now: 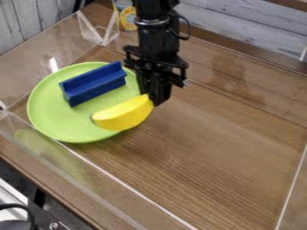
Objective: Remove the banana from inside the green plate and put it on the table
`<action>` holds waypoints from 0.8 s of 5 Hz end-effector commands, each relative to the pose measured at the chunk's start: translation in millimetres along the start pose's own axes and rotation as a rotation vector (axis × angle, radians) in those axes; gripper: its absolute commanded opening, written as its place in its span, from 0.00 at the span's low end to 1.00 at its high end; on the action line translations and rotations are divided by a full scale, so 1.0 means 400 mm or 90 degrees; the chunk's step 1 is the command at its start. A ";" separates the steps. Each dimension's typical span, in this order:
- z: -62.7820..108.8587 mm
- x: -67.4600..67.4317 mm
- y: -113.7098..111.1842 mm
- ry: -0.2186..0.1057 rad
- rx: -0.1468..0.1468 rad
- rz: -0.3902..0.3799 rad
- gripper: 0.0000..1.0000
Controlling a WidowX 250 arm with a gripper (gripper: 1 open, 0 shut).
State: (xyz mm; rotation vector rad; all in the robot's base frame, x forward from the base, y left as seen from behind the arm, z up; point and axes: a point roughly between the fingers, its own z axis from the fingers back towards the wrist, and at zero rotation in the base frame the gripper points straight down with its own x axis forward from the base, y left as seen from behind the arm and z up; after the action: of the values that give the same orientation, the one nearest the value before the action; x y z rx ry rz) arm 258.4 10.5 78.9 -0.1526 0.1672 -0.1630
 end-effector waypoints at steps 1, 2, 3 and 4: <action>0.031 0.000 -0.026 -0.045 0.009 -0.016 0.00; 0.018 -0.002 -0.044 -0.049 0.008 -0.023 0.00; 0.002 -0.001 -0.062 -0.055 0.006 -0.028 0.00; -0.014 0.003 -0.079 -0.066 0.001 -0.028 0.00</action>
State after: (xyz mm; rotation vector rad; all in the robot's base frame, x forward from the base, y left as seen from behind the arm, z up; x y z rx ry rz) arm 249.4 -20.7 63.6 -0.1707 0.1241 -0.1889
